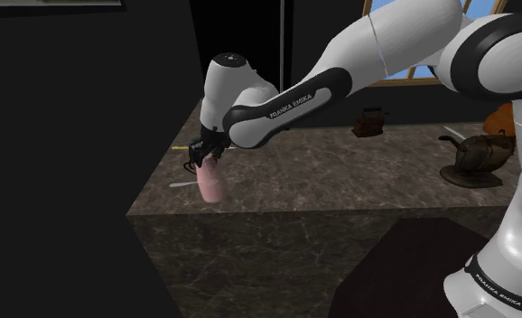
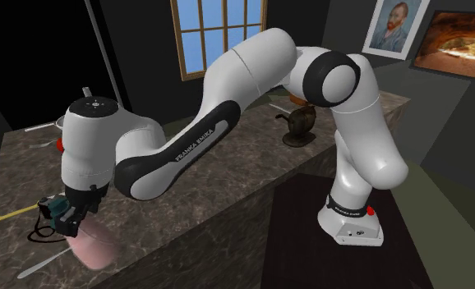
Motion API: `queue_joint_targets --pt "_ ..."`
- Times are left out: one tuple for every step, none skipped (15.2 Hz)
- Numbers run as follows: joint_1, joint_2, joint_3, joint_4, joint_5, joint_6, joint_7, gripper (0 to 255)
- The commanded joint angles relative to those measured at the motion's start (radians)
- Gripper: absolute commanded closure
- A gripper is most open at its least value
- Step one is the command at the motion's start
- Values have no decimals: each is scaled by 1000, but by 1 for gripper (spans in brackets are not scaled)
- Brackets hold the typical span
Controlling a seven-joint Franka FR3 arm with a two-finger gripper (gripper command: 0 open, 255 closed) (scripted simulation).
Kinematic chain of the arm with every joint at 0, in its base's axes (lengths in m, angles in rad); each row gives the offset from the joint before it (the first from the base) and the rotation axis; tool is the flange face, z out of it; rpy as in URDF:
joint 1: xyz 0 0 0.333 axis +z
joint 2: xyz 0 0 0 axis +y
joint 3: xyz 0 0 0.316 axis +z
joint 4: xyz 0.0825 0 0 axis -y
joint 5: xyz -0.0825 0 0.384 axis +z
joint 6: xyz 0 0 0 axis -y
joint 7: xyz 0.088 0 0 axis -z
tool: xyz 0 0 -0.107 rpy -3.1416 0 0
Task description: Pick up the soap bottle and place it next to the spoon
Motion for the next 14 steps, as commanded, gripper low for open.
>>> queue_joint_targets --pt "2 12 -4 -11 -7 23 7 255" --pt "3 17 -7 -15 -10 34 10 255" --pt "5 27 -10 -23 -16 50 16 255" --pt "5 26 -10 -23 -16 50 16 255" --pt "5 27 -10 -23 -16 50 16 255" --pt "5 27 -10 -23 -16 50 16 255" --pt "5 27 -10 -23 -16 50 16 255" --pt "5 27 -10 -23 -16 50 16 255" --pt "5 27 -10 -23 -16 50 16 255" --pt "5 27 -10 -23 -16 50 16 255" --pt "5 27 -10 -23 -16 50 16 255" --pt "5 27 -10 -23 -16 50 16 0" --pt "5 26 -10 -23 -16 50 16 0" --pt "5 26 -10 -23 -16 50 16 0"
